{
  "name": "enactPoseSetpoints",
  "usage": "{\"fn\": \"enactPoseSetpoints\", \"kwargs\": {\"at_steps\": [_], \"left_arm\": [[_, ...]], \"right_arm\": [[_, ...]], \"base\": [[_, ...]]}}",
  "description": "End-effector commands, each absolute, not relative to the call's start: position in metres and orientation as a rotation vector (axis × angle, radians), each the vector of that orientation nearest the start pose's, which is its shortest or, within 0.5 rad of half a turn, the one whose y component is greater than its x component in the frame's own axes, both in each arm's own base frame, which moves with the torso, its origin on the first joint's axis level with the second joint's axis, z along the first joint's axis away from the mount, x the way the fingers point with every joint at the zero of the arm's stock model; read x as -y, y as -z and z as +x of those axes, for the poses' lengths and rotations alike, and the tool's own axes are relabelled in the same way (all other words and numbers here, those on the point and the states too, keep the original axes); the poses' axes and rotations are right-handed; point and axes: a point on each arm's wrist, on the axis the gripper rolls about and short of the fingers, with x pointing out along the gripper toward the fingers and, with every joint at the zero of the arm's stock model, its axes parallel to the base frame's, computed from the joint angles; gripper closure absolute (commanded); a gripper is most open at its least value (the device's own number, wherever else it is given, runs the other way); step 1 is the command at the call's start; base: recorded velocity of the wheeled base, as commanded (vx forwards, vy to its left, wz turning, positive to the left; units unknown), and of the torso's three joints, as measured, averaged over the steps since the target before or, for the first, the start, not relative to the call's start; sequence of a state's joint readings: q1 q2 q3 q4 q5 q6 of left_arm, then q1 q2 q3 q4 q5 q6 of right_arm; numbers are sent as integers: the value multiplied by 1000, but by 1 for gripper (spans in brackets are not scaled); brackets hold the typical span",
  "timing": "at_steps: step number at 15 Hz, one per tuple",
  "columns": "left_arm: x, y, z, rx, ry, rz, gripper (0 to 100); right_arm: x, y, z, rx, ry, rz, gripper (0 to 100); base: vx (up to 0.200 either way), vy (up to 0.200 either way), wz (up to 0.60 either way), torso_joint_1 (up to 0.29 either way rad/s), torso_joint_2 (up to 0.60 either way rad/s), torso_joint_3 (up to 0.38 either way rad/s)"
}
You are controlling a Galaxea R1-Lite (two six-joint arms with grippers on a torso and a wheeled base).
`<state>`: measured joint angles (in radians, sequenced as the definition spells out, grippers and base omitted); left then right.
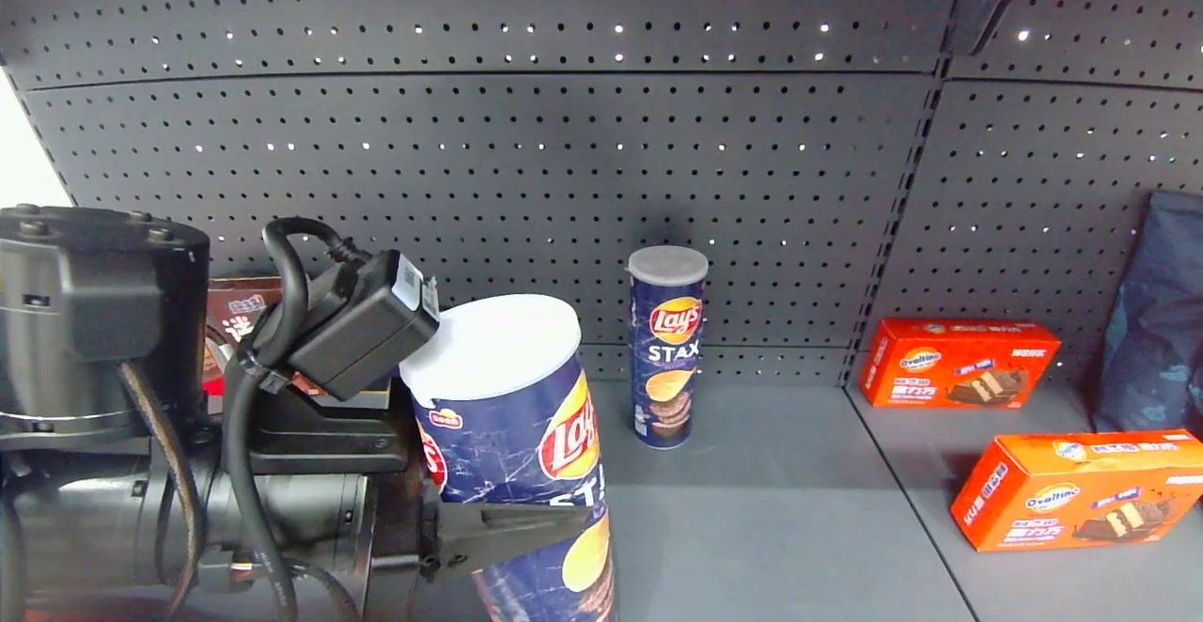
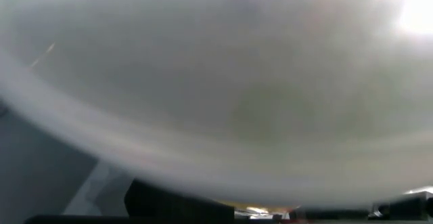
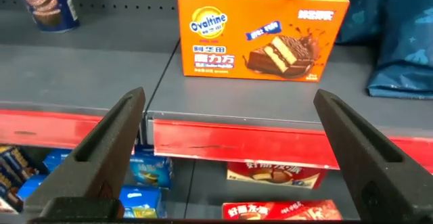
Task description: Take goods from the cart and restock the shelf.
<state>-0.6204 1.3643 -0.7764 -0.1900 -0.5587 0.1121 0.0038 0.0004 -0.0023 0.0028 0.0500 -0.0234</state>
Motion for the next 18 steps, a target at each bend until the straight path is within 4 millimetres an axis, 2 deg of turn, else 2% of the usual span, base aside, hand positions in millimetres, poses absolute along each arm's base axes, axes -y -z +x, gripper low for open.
{"fn": "enactPoseSetpoints", "kwargs": {"at_steps": [1,2,3,4,5,9,11,13,16,18], "left_arm": [[137,-222,171,-355,1184,110,100],[137,-220,171,-362,1183,111,100],[137,-218,172,-372,1182,111,100],[139,-215,175,-380,1182,111,100],[142,-214,179,-383,1182,111,100],[145,-214,181,-386,1183,120,100],[144,-212,182,-394,1148,127,100],[142,-211,182,-401,1138,127,100],[141,-207,181,-412,1131,127,100],[136,-208,184,-409,1109,123,100]], "right_arm": [[-1,-92,-28,50,-74,-32,0],[-1,-158,-22,71,-116,-10,0],[-2,-192,-8,41,-133,31,0],[-3,-213,-4,56,-182,36,0],[-4,-220,1,49,-268,-10,0],[-8,-233,30,-38,-308,-42,0],[-17,-238,46,-80,-514,-47,0],[-27,-234,63,-138,-606,-110,0],[-48,-227,101,-166,-687,-160,0],[-63,-225,135,-190,-705,-164,0]], "base": [[0,0,0,0,0,0],[0,0,0,0,0,0],[0,0,0,0,0,0],[0,0,0,0,0,0],[0,0,0,0,0,0],[0,0,0,0,0,0],[0,0,0,0,0,0],[0,0,0,0,0,0],[0,0,0,0,0,0],[0,0,0,0,0,0]]}}
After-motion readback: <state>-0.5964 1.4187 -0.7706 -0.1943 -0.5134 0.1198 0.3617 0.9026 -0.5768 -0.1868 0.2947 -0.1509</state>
